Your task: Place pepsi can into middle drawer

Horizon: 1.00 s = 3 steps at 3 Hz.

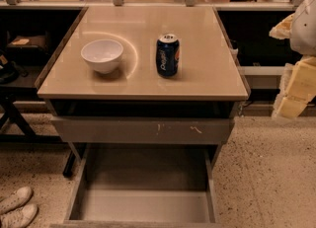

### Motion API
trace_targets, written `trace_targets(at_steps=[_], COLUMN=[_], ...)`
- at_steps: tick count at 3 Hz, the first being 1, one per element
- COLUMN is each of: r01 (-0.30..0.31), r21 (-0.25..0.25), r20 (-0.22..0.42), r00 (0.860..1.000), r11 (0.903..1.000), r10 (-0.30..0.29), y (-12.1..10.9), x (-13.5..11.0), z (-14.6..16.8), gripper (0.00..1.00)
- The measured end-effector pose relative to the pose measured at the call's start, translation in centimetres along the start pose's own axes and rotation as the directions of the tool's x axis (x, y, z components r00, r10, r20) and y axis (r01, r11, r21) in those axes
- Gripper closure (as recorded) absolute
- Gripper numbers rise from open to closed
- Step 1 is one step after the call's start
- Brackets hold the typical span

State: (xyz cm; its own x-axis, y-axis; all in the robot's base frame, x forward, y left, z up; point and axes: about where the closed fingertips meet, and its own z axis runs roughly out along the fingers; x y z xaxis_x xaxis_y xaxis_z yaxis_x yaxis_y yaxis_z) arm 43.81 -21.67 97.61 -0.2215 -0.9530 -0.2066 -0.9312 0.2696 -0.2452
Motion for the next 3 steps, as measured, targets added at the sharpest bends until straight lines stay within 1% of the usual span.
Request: trace_targets(at_steps=[1,2,3], r01=[0.0,-0.024,-0.04], r21=[0.004,-0.032,-0.078], r20=[0.006,0.081,0.113], r00=[1.0,0.996,0.992], r11=[1.0,0.9992,0.9961], r10=[0.0,0.026,0.049], y=[-0.1,-1.5,-3.5], x=[-0.1,-1.4,-3.1], z=[0.0,1.3,3.7], gripper=[0.0,0.0,0.0])
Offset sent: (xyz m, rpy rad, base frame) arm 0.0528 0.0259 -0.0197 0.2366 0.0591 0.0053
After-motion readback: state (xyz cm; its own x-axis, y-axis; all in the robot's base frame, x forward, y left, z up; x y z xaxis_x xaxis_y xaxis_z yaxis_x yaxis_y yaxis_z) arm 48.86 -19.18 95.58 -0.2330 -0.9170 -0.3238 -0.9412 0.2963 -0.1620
